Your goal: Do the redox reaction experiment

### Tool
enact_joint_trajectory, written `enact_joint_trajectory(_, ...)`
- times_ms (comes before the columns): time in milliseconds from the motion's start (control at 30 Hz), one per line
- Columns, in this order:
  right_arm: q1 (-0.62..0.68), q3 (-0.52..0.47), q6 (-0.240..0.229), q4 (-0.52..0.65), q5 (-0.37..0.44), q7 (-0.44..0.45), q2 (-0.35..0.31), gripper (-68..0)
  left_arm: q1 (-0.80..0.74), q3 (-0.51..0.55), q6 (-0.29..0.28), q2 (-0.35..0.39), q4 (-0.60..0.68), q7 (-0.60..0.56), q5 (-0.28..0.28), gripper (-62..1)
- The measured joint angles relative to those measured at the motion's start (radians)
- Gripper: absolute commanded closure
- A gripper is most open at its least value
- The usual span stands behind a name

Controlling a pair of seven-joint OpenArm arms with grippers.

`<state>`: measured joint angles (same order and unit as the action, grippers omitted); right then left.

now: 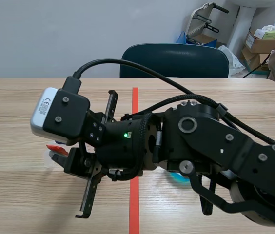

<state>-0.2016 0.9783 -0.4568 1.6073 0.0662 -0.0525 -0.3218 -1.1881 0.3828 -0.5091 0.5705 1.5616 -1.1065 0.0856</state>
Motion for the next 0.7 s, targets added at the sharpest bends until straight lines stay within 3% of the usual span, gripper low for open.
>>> enact_joint_trajectory(133,0.0,0.0,0.0,0.0,-0.004,0.0,0.0,-0.4,0.0,0.0,0.0,0.0,0.0,0.0,0.0,-62.3)
enact_joint_trajectory(700,0.0,0.0,0.0,0.004,0.013,-0.03,0.0,-0.6,0.0,0.0,0.0,0.0,0.0,0.0,0.0,-62.3)
